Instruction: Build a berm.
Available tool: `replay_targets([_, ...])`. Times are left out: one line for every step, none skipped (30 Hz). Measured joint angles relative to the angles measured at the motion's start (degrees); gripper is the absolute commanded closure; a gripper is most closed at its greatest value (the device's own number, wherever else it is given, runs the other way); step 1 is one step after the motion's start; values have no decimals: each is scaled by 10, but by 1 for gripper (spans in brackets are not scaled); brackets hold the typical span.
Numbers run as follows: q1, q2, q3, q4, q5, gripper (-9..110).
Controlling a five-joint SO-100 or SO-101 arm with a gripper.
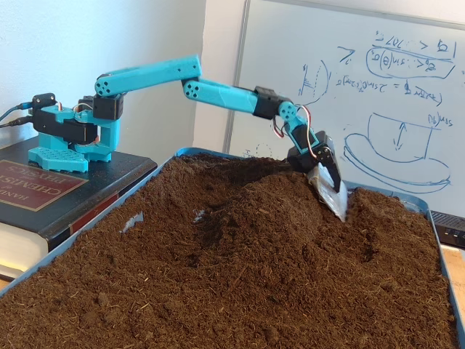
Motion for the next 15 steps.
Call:
replay_targets([-1,17,13,22,0,101])
replay_targets([-1,33,27,41,0,101])
replay_targets([-2,48,41,57,0,101])
replay_targets([-2,62,54,69,0,101])
replay_targets([-2,75,69,77,0,101])
replay_targets([-2,86,84,83,0,101])
replay_targets([-2,97,98,88,0,101])
replay_targets([-2,105,109,91,0,101])
replay_targets([-2,113,119,93,0,101])
replay_targets([-1,119,126,95,0,101])
replay_targets([-1,125,131,97,0,101])
replay_targets([2,131,137,98,0,101])
replay_targets([3,136,134,102,0,101])
replay_targets([4,139,132,106,0,101])
replay_targets([7,144,128,112,0,101])
